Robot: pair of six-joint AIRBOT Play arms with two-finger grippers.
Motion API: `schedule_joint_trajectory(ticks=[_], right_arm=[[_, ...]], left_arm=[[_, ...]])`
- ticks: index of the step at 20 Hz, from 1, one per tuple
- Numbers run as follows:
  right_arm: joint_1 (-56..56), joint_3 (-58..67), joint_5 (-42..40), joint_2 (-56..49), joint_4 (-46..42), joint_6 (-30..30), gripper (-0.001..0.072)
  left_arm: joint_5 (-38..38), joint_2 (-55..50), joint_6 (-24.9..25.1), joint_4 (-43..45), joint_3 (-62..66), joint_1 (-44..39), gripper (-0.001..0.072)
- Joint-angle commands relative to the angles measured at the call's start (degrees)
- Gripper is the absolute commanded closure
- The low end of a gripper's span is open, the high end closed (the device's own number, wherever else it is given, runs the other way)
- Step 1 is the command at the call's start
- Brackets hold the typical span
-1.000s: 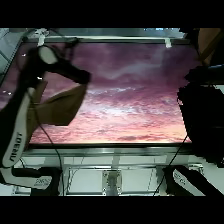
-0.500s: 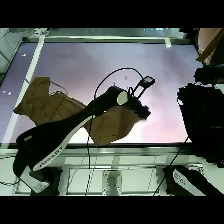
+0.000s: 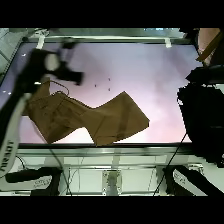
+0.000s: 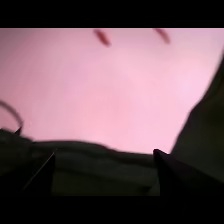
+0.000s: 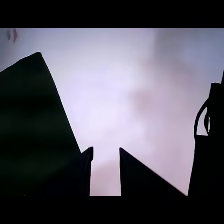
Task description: Fold the clothes and pants, and hang the long-sleeved shirts on hangers.
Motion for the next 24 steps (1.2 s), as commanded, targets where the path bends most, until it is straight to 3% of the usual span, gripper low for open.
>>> schedule_joint_trajectory(ticks=[1, 3, 5, 7, 12, 17, 24], right_arm=[[0.04, -2.43, -0.09, -1.33, 5.86, -0.11, 0.0505], [0.04, -3.41, -0.22, -2.49, 8.68, -0.11, 0.0505], [0.04, -3.56, -0.17, -3.56, 10.91, -0.09, 0.0505], [0.04, -3.56, -0.22, -4.0, 12.0, -0.09, 0.0504], [0.04, -3.56, -0.2, -4.0, 11.69, -0.13, 0.0504], [0.04, -3.56, -0.68, -4.0, 11.41, -0.2, 0.0504], [0.04, -3.56, -0.83, -4.02, 9.49, -0.79, 0.0504]], left_arm=[[-5.09, 6.25, -1.73, -1.68, -12.57, 19.26, 0.0025], [-4.02, 6.12, -1.53, -10.4, -19.65, 28.3, 0.0025], [0.09, 4.85, 3.04, -22.45, -24.3, 34.38, 0.0025], [1.9, 2.49, 6.14, -28.7, -25.7, 37.07, 0.0024], [2.14, -4.02, 5.9, -29.03, -25.7, 37.22, 0.0024], [4.33, -6.78, 1.62, -29.66, -25.7, 36.83, 0.0024], [-1.22, -6.19, 3.45, -28.15, -24.46, 40.85, 0.0024]])
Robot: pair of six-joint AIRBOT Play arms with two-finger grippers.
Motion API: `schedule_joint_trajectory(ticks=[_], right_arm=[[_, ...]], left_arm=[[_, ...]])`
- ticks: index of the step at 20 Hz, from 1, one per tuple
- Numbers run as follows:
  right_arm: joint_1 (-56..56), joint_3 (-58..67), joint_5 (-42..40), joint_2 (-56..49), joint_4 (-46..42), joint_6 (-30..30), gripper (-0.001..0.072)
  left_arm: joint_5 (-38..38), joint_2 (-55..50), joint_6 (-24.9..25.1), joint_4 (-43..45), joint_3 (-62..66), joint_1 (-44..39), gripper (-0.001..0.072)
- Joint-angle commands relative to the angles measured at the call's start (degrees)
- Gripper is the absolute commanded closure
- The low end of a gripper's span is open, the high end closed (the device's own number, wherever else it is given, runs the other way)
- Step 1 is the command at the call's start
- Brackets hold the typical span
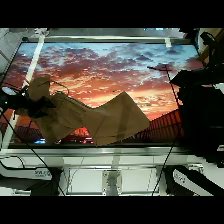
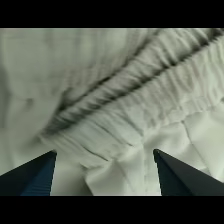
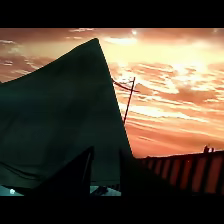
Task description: Fold the clothes and pants, and hang the long-sleeved shirts on hangers.
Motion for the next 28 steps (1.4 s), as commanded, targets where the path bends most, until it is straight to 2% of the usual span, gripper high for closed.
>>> schedule_joint_trajectory(ticks=[1, 6, 9, 11, 14, 18, 21, 22, 25, 27, 28], right_arm=[[0.02, -0.02, -0.5, -0.04, -1.53, -0.13, 0.0505], [0.02, -0.02, -1.31, -0.02, -1.49, -0.11, 0.0505], [0.02, -0.02, -1.31, -0.04, -1.49, -0.09, 0.0505], [0.02, -0.02, -1.31, -0.02, -1.51, -0.11, 0.0505], [0.02, -0.02, -1.33, -0.02, -1.55, -0.11, 0.0505], [0.02, -0.26, -1.18, -0.02, -2.12, -0.11, 0.0505], [2.16, -8.52, -4.17, -0.02, 4.04, -0.13, 0.0505], [4.57, -13.11, -9.01, -0.04, 6.16, -0.13, 0.0505], [16.98, -23.76, -33.46, -3.02, 10.56, -0.09, 0.0505], [26.6, -23.41, -43.93, -9.16, 11.89, -0.07, 0.0504], [30.84, -21.59, -45.92, -13.35, 12.31, 0.07, 0.0485]], left_arm=[[-2.73, 0.22, 0.85, 0.26, 0.44, 2.38, 0.0024], [3.28, -0.24, 0.81, -1.4, 0.11, -1.05, 0.0026], [3.89, -2.4, 0.61, -1.7, 0.13, -3.82, 0.0037], [5.07, -3.08, 0.63, -1.92, 0.13, -4.92, 0.036], [7.82, -2.67, 0.9, -6.64, 0.33, -5.01, 0.0683], [8.92, -0.66, 2.51, -9.77, 2.12, -4.92, 0.0686], [9.01, 2.73, 5.03, -9.75, 3.82, -4.68, 0.0686], [9.01, 3.87, 5.68, -9.77, 3.96, -4.68, 0.0686], [7.41, 5.92, 6.12, -9.77, 3.93, -4.7, 0.0686], [5.51, 6.05, 6.49, -9.77, 3.91, -4.83, 0.0685], [5.05, 6.05, 6.95, -9.77, 3.89, -4.96, 0.0685]])
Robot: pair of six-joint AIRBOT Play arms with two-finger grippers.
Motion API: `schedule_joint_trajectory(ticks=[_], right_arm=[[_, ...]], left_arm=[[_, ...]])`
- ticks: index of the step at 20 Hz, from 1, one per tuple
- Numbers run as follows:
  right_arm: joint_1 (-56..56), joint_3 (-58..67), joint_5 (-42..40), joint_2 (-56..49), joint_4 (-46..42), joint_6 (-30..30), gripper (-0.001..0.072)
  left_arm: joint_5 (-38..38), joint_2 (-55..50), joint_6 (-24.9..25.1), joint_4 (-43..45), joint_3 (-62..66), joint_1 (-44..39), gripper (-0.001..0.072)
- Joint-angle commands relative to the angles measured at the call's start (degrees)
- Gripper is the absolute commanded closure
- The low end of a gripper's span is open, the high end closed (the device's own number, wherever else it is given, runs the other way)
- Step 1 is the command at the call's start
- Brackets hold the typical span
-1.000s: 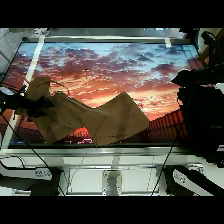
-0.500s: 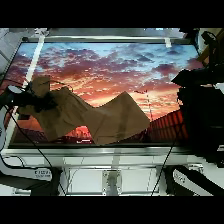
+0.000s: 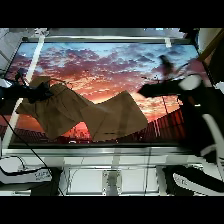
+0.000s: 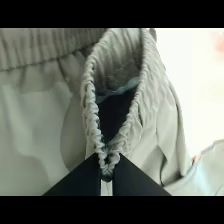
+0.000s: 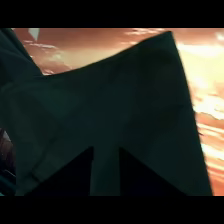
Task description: Fold the clothes and pants, and hang the long-sleeved shirts on hangers.
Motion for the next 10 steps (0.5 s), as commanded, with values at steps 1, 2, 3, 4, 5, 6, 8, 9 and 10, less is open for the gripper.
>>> schedule_joint_trajectory(ticks=[1, 2, 3, 4, 5, 6, 8, 9, 10], right_arm=[[14.14, 1.07, -15.28, -11.39, 4.55, 0.79, 0.0289], [16.63, 4.33, -13.29, -16.31, 5.97, 1.18, 0.0154], [18.86, 8.33, -10.4, -21.49, 6.86, 1.16, 0.0145], [20.59, 12.17, -8.11, -25.83, 7.19, 1.18, 0.0133], [22.23, 16.31, -6.27, -29.79, 7.26, 1.2, 0.0124], [23.61, 19.89, -5.64, -32.85, 7.19, 1.27, 0.0125], [25.14, 25.0, -5.9, -36.46, 5.68, 1.84, 0.0128], [25.33, 26.93, -5.62, -37.64, 4.11, 3.06, 0.0129], [25.46, 28.7, -4.74, -38.75, 2.1, 3.3, 0.013]], left_arm=[[-2.23, 0.83, 1.09, -0.2, 0.13, -0.22, 0.0686], [-2.38, 0.85, 1.11, -0.17, 0.13, -0.37, 0.0686], [-2.43, 0.85, 1.09, -0.2, 0.13, -0.44, 0.0685], [-2.43, 0.85, 1.11, -0.2, 0.13, -0.52, 0.0686], [-2.4, 0.85, 1.11, -0.17, 0.13, -0.61, 0.0685], [-2.43, 0.85, 1.11, -0.2, 0.13, -0.61, 0.0686], [-2.4, 0.85, 1.81, -0.2, 0.13, -0.61, 0.0686], [-2.4, 0.85, 1.99, -0.22, 0.13, -0.61, 0.0686], [-2.38, 0.85, 1.99, -0.22, 0.13, -0.61, 0.0686]])
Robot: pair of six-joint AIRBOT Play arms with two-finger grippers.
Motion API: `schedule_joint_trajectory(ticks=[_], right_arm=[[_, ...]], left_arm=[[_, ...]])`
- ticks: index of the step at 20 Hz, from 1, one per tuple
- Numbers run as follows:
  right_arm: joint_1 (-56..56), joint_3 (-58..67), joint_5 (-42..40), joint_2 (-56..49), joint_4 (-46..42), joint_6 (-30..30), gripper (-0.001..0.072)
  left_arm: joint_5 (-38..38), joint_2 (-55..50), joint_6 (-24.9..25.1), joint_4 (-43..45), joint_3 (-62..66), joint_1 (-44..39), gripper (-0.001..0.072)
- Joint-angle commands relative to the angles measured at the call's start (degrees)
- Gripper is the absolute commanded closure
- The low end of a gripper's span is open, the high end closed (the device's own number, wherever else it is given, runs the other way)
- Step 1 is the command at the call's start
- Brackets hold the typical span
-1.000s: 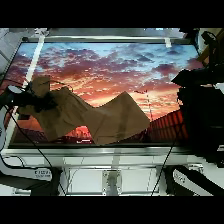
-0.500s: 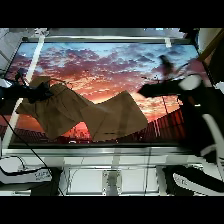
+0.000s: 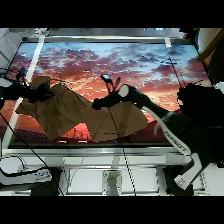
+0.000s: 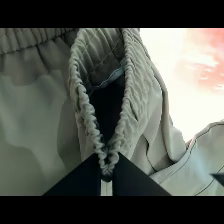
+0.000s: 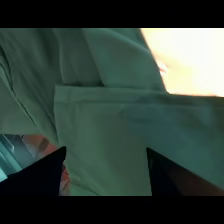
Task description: Fold the clothes and pants, and hang the long-sleeved shirts on hangers.
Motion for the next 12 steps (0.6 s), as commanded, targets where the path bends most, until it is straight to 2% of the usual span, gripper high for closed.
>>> schedule_joint_trajectory(ticks=[1, 3, 5, 8, 10, 11, 12], right_arm=[[2.29, 7.91, 2.95, -6.43, -4.66, 1.55, 0.0131], [2.29, 10.14, 7.32, -8.0, -8.68, 2.73, 0.0165], [2.29, 11.65, 10.62, -9.27, -12.44, 2.97, 0.0166], [2.64, 13.27, 11.45, -10.84, -12.46, 2.95, 0.0174], [3.04, 13.79, 9.99, -11.23, -12.31, 2.93, 0.0392], [3.02, 13.81, 8.79, -11.26, -12.33, 2.93, 0.0418], [3.02, 13.81, 7.72, -11.28, -12.17, 2.95, 0.0482]], left_arm=[[-0.13, 0.04, 0.52, 0.0, 0.04, -0.04, 0.0685], [-0.13, 0.04, 0.94, -0.02, 0.04, -0.04, 0.0685], [-0.15, 0.04, 0.94, -0.02, 0.04, -0.04, 0.0685], [-0.13, 0.04, 0.94, -0.02, 0.04, -0.04, 0.0685], [-0.15, 0.04, 0.94, -0.02, 0.04, -0.04, 0.0685], [-0.15, 0.04, 0.94, -0.02, 0.04, -0.04, 0.0685], [-0.13, 0.04, 0.94, -0.02, 0.04, -0.04, 0.0686]])
